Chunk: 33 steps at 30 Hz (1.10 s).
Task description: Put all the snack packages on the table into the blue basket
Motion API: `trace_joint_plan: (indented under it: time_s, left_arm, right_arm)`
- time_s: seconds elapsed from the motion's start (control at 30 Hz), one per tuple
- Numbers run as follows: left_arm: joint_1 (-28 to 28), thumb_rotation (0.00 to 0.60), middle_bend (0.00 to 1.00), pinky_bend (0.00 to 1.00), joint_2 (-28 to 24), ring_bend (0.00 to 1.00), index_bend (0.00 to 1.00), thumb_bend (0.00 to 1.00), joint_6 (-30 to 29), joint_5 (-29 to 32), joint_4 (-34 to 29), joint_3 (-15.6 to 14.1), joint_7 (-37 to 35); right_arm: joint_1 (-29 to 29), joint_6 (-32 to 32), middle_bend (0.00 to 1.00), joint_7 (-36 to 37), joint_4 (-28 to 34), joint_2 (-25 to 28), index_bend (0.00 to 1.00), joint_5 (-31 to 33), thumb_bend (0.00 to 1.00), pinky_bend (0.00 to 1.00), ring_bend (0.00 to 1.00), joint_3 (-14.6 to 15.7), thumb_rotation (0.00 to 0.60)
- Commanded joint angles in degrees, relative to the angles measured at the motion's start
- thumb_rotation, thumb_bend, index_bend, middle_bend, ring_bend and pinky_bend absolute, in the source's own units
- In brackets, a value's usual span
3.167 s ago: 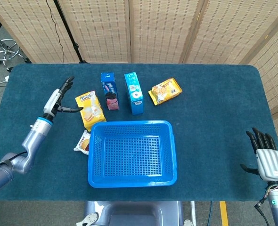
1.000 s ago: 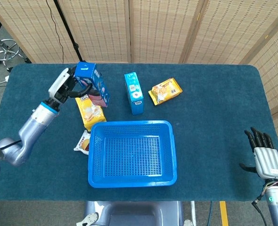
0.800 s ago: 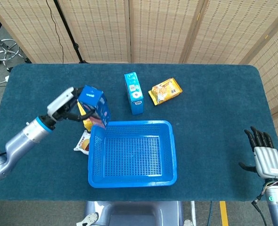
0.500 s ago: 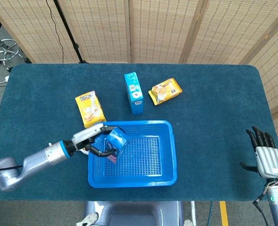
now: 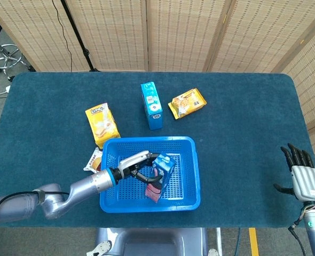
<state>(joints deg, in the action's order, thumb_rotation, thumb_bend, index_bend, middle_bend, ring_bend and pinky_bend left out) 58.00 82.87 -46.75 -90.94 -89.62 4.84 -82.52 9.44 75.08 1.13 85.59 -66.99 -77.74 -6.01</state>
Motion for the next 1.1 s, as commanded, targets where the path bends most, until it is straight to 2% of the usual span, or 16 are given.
trace_joint_plan:
  time_s: [0.03, 0.07, 0.1, 0.2, 0.3, 0.33, 0.57, 0.73, 0.83, 0.93, 1.03, 1.1]
  left_arm:
    - [0.64, 0.6, 0.03, 0.08, 4.94, 0.01, 0.11, 0.52, 2.52, 3.83, 3.48, 0.84, 5.88]
    - [0.88, 0.6, 0.0, 0.01, 5.34, 0.0, 0.02, 0.51, 2.86, 3.76, 4.05, 0.77, 6.41]
    - [1.22, 0.6, 0.0, 0.0, 6.02, 0.0, 0.0, 0.5, 3.26, 3.5, 5.1, 0.63, 7.36]
    - [1.22, 0.6, 0.0, 0.0, 7.92, 0.0, 0.0, 0.49, 2.96, 4.0, 7.33, 0.86, 9.75]
    - [-0.05, 0.6, 0.0, 0.0, 9.01, 0.0, 0.0, 0.47, -0.02, 4.56, 8.21, 1.65, 13.17]
    - [-1.15, 0.6, 0.0, 0.0, 8.7, 0.0, 0.0, 0.46, -2.7, 5.24, 8.22, 2.82, 15.15]
    - [-3.98, 0.6, 0.0, 0.0, 5.81, 0.0, 0.0, 0.46, -9.83, 8.26, 8.08, 7.98, 22.6]
    - [-4.36, 0.6, 0.0, 0.0, 0.74, 0.0, 0.0, 0.44, -11.69, 6.37, 8.7, 8.99, 28.97]
    - [-3.63, 0.6, 0.0, 0.0, -6.42, 0.0, 0.0, 0.33, -9.44, 3.65, 10.63, 7.66, 39.99]
    - [-2.65, 0.6, 0.0, 0.0, -10.18, 0.0, 0.0, 0.2, -5.89, 3.45, 11.36, 6.67, 47.55]
    - [-1.26, 0.6, 0.0, 0.0, -12.03, 0.0, 0.0, 0.12, -2.27, 4.31, 12.94, 6.2, 56.03]
    - [-0.4, 0.6, 0.0, 0.0, -11.68, 0.0, 0.0, 0.11, -0.83, 4.78, 15.25, 5.99, 61.29]
  right_arm:
    - [0.06, -0.13, 0.0, 0.07, -0.11, -0.03, 0.0, 0.02, 0.0, 0.0, 0.0, 0.03, 0.6]
    - [0.07, -0.15, 0.0, 0.07, -0.12, -0.03, 0.0, 0.0, 0.0, 0.0, 0.0, 0.04, 0.6]
    - [0.09, -0.17, 0.0, 0.08, -0.12, -0.03, 0.0, -0.03, 0.0, 0.0, 0.0, 0.05, 0.6]
    - [0.12, -0.13, 0.0, 0.06, -0.06, -0.04, 0.0, -0.17, 0.0, 0.0, 0.0, 0.09, 0.6]
    - [0.09, -0.08, 0.0, 0.07, 0.07, 0.0, 0.0, -0.26, 0.0, 0.0, 0.0, 0.15, 0.6]
    - [0.08, -0.12, 0.0, 0.12, 0.15, 0.04, 0.0, -0.27, 0.0, 0.0, 0.0, 0.19, 0.6]
    - [0.08, -0.01, 0.0, 0.18, 0.57, 0.16, 0.0, -0.72, 0.0, 0.0, 0.0, 0.39, 0.6]
    - [0.01, 0.14, 0.0, 0.12, 0.78, 0.25, 0.0, -0.68, 0.0, 0.0, 0.0, 0.39, 0.6]
    - [0.06, -0.04, 0.0, 0.19, 0.73, 0.24, 0.0, -0.49, 0.0, 0.0, 0.0, 0.33, 0.6]
    - [0.14, -0.26, 0.0, 0.17, 0.72, 0.21, 0.0, -0.26, 0.0, 0.0, 0.0, 0.27, 0.6]
    - [0.25, -0.35, 0.0, -0.12, 0.88, 0.15, 0.0, 0.1, 0.0, 0.0, 0.0, 0.06, 0.6]
    - [0.24, -0.23, 0.0, -0.37, 1.07, 0.11, 0.0, 0.29, 0.0, 0.0, 0.0, -0.07, 0.6]
